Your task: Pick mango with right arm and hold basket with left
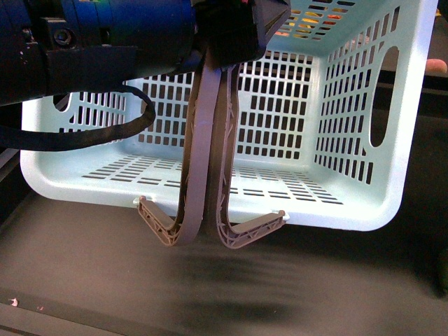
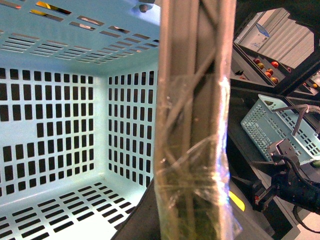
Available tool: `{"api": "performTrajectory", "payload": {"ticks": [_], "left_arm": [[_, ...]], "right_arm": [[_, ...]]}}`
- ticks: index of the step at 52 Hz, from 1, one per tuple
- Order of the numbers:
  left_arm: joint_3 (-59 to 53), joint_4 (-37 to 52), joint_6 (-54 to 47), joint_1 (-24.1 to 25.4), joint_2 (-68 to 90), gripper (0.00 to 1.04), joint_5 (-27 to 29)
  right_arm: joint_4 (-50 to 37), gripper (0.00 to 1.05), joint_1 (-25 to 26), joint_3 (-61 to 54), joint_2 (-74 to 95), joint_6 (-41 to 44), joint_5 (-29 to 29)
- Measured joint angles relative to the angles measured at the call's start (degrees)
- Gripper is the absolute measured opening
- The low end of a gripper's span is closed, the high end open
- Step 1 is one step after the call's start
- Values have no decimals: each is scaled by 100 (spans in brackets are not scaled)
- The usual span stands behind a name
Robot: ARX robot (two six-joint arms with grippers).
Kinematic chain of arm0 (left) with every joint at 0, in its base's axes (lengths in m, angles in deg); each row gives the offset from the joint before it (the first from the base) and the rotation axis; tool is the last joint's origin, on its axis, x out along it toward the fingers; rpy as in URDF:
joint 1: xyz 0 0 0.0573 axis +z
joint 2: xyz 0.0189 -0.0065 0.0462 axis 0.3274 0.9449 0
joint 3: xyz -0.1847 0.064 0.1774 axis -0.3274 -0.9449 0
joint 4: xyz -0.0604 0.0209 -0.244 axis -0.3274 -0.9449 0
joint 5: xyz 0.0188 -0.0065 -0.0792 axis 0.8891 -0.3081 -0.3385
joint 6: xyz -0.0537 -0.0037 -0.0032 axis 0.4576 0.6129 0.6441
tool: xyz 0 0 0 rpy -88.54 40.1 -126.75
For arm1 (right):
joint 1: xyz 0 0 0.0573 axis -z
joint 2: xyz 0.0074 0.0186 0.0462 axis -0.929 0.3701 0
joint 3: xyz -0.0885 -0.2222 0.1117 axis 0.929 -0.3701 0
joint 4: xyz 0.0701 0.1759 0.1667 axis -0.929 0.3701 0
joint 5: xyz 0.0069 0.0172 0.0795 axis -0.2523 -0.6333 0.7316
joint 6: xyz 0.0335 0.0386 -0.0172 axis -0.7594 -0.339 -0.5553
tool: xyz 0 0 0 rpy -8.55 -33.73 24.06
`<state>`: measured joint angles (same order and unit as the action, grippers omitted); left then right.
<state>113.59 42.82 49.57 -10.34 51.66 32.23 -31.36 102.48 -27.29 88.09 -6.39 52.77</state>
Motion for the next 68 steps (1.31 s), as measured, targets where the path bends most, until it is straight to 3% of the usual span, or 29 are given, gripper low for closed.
{"api": "performTrajectory", "payload": {"ticks": [36,68], "left_arm": [[0,0,2,-2,0,9,-2],[0,0,0,0,0,9,0]], "right_arm": [[1147,97,994,1606,2249,1735,-234],[1488,97,1224,2605,3333,2505,-671]]}}
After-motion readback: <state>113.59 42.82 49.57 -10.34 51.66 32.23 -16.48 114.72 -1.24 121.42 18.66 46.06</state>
